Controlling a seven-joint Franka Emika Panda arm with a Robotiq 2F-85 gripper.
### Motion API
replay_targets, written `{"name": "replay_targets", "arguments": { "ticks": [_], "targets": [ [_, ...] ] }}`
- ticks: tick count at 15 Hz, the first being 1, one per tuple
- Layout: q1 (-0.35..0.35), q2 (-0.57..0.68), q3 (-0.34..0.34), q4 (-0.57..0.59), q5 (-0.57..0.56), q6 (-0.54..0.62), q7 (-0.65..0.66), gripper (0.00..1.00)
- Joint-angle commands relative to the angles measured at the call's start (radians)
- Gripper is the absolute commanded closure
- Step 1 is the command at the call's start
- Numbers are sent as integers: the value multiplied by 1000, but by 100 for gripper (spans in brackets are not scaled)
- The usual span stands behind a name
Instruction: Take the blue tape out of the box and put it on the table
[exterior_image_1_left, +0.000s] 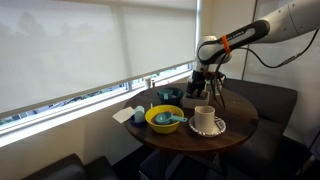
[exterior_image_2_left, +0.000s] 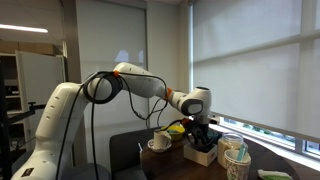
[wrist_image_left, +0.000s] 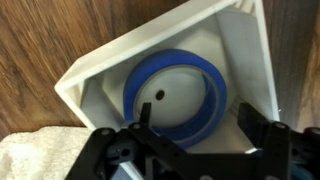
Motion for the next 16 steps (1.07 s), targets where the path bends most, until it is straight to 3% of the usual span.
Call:
{"name": "replay_targets", "arguments": {
  "ticks": [1, 4, 16],
  "targets": [
    [-2, 7, 4, 31, -5, -37, -12, 14],
    [-4, 9, 6, 39, 1, -39, -17, 20],
    [-7, 12, 3, 58, 6, -66, -9, 29]
  ]
}}
